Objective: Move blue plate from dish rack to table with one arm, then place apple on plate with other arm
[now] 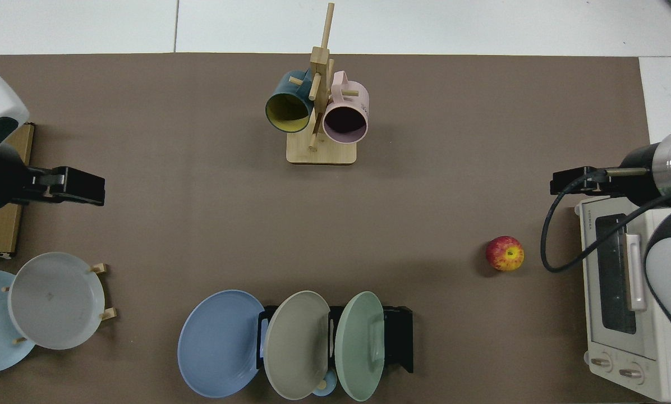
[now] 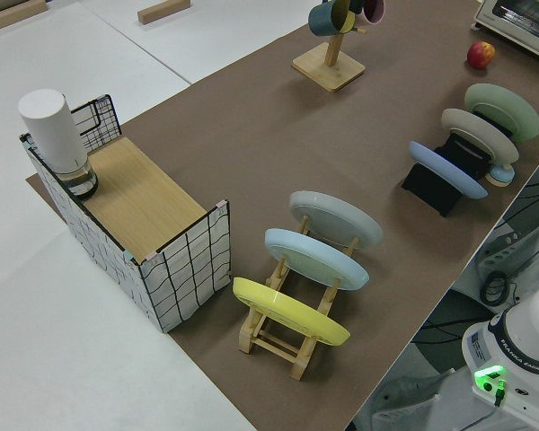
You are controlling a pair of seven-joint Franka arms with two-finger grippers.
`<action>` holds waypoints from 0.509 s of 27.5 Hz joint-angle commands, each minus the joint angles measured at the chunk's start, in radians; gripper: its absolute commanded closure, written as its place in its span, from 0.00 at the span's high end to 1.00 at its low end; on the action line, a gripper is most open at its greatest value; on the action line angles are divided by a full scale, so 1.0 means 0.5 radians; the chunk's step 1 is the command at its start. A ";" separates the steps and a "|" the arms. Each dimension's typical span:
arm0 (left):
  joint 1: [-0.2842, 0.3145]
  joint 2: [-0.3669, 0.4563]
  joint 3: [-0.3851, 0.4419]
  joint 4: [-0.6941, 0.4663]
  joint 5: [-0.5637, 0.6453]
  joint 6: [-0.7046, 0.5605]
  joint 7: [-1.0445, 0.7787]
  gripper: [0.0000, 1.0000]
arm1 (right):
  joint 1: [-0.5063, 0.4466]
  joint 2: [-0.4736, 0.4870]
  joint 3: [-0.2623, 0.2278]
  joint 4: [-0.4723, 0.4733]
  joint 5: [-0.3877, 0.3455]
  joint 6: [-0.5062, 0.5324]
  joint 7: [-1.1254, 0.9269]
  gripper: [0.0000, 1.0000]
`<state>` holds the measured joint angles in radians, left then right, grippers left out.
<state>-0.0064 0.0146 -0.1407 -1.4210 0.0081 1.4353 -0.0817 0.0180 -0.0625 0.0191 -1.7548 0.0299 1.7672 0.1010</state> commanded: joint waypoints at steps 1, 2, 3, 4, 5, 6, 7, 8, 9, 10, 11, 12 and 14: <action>0.025 -0.042 -0.022 -0.051 -0.032 -0.008 0.013 1.00 | -0.027 -0.007 0.014 -0.006 0.014 -0.012 0.019 1.00; 0.019 -0.042 -0.019 -0.048 -0.032 -0.008 0.016 1.00 | -0.030 -0.004 0.014 -0.003 0.008 -0.025 0.016 1.00; 0.016 -0.042 -0.022 -0.048 -0.032 -0.008 0.019 1.00 | -0.030 -0.004 0.014 -0.003 0.008 -0.031 0.010 1.00; 0.016 -0.042 -0.019 -0.048 -0.032 -0.005 0.025 1.00 | -0.036 -0.007 0.008 -0.006 0.005 -0.049 -0.012 1.00; 0.016 -0.042 -0.019 -0.051 -0.035 -0.005 0.028 1.00 | -0.048 -0.010 0.005 -0.006 0.005 -0.077 -0.039 1.00; 0.013 -0.042 -0.019 -0.051 -0.035 -0.005 0.028 1.00 | -0.069 -0.013 0.011 -0.006 0.005 -0.080 -0.082 1.00; 0.010 -0.042 -0.019 -0.051 -0.032 -0.005 0.034 1.00 | -0.085 -0.010 0.011 -0.003 0.008 -0.077 -0.116 1.00; 0.004 -0.042 -0.019 -0.048 -0.026 -0.002 0.028 1.00 | -0.091 -0.010 0.011 -0.003 0.014 -0.074 -0.146 1.00; 0.004 -0.042 -0.013 -0.045 -0.029 0.001 0.031 1.00 | -0.091 -0.010 0.011 -0.003 0.020 -0.077 -0.150 1.00; 0.004 -0.042 -0.013 -0.045 -0.029 0.001 0.031 1.00 | -0.097 -0.010 0.011 -0.006 0.020 -0.083 -0.150 1.00; 0.001 -0.042 -0.016 -0.045 -0.029 0.001 0.031 1.00 | -0.109 -0.010 0.011 -0.006 0.026 -0.083 -0.150 1.00; 0.001 -0.045 -0.016 -0.048 -0.029 0.001 0.031 1.00 | -0.128 -0.010 0.008 -0.006 0.038 -0.086 -0.147 1.00; 0.001 -0.054 -0.013 -0.054 -0.032 0.001 0.038 1.00 | -0.162 -0.010 0.008 -0.006 0.048 -0.080 -0.138 1.00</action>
<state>-0.0072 0.0146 -0.1502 -1.4215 0.0079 1.4348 -0.0803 -0.0177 -0.0624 0.0157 -1.7555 0.0293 1.7422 0.0622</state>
